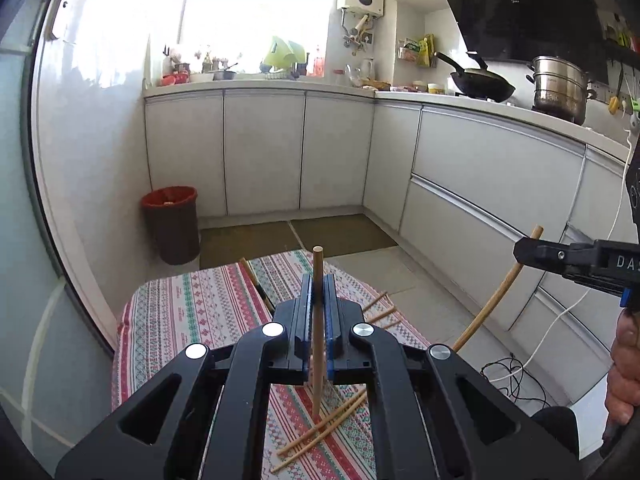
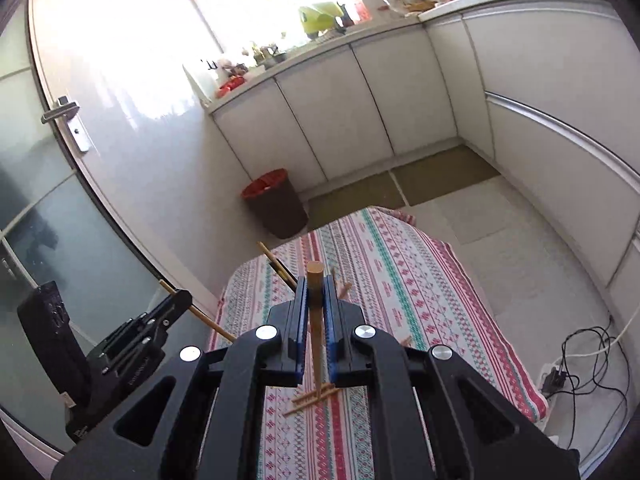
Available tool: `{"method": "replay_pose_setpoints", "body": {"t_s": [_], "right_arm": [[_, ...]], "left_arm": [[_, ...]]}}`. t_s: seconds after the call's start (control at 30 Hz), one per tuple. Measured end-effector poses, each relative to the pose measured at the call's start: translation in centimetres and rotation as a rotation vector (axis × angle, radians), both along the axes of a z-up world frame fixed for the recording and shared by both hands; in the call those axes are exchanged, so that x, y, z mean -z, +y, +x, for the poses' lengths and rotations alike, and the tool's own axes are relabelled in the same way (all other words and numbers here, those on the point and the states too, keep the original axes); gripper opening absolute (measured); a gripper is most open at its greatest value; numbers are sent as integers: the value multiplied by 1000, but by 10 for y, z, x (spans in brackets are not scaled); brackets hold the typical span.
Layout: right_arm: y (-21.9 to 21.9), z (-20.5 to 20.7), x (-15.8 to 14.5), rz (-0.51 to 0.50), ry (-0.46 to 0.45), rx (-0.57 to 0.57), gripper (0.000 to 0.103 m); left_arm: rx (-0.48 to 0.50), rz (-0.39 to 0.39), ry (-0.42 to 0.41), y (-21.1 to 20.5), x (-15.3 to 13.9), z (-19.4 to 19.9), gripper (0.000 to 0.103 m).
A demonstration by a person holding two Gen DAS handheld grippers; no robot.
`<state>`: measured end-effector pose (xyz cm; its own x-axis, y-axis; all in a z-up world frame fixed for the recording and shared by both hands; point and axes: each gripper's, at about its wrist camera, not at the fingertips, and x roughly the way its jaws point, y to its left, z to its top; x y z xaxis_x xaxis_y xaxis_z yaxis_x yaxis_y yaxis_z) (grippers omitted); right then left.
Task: Organize utensils
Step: 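Carry both chopsticks upright to the pink holder and insert them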
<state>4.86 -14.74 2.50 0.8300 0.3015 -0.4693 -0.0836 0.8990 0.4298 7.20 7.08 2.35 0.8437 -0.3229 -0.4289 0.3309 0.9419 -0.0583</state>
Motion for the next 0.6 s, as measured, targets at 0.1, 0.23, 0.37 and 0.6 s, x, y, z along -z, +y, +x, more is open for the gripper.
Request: {"method": "replay_pose_setpoints", "body": {"t_s": [0.1,0.23,0.37,0.6], "right_arm": [[6,13,-25,-18,-58,-5,8],[11,35,-45,-40,-115,3,8],[14,66,-51,-59,-126,14,8],[25,118,-29,-112,-86,5,8]], "left_arm": [[-13,1,-37,0,-16,10,4],[-29,-17,-74,-1,-32,26,4],[-43,-40,-78,-3,-35,46,4],[-57,-64,-31,-5,-13,77,4]]}}
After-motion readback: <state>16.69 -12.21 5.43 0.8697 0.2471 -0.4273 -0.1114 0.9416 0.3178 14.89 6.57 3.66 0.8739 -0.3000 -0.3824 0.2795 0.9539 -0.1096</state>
